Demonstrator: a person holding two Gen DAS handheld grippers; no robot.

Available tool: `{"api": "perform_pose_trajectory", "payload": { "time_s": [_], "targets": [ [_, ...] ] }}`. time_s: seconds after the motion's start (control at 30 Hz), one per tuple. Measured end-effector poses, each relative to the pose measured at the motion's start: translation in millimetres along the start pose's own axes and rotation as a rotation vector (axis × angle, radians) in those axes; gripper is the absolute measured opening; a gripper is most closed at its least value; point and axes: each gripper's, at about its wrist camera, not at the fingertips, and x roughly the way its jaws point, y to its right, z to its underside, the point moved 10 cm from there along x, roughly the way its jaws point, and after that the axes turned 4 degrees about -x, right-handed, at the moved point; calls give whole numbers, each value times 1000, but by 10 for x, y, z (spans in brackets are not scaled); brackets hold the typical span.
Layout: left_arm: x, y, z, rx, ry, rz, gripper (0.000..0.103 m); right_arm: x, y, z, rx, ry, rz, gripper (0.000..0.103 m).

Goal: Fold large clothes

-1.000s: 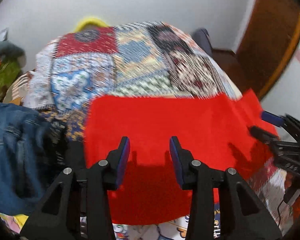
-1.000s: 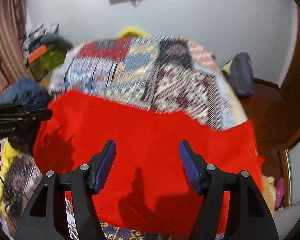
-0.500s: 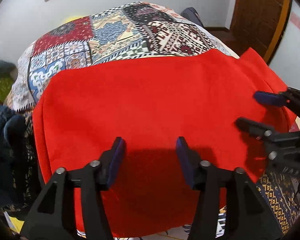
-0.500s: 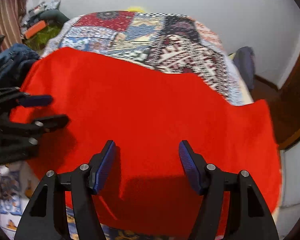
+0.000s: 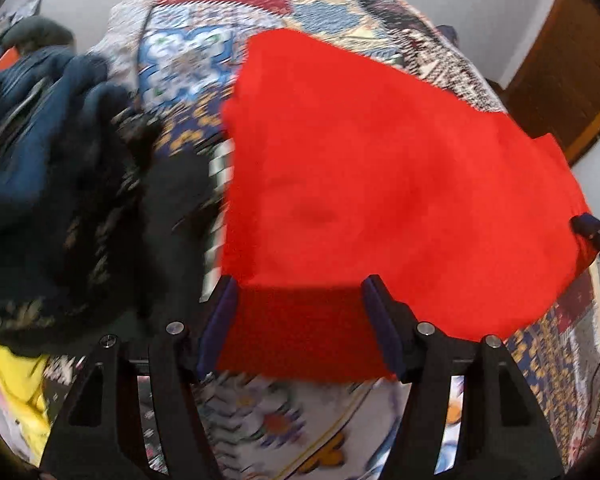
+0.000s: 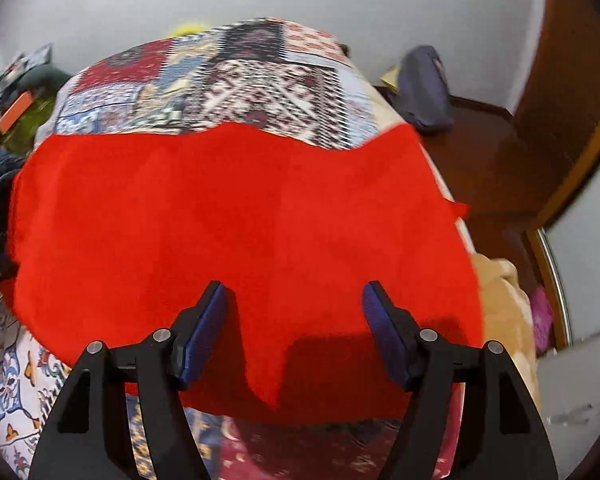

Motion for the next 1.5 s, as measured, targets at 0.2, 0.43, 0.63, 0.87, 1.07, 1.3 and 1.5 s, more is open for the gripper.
{"api": "perform_pose_trajectory", "payload": {
  "time_s": [0.2,0.43,0.63,0.87,1.07,1.3,1.5],
  "targets": [
    [-295,-238,185,-73,10,-9,64,-220,65,116,31,-8,4,67],
    [-610,-270,317,-219,28,75,64,-553,-41,43,12,50,-29,67],
    [-529,51,520,-398,-52,374,65,-657,-280,-9,-34,73,-60,67],
    [-180,-9,572,-561,-40,440,64,-579,-536,35,-68,58,-89,67],
    [-70,6,318,-580,70,530,64,-385,-679,-14,-79,36,-100,67],
    [123,14,-57,-591,143,537,65,-244,-748,-92,-88,29,-78,67],
    [255,9,-290,-561,169,426,33,-173,-778,-101,-65,10,-76,67]
  ]
}}
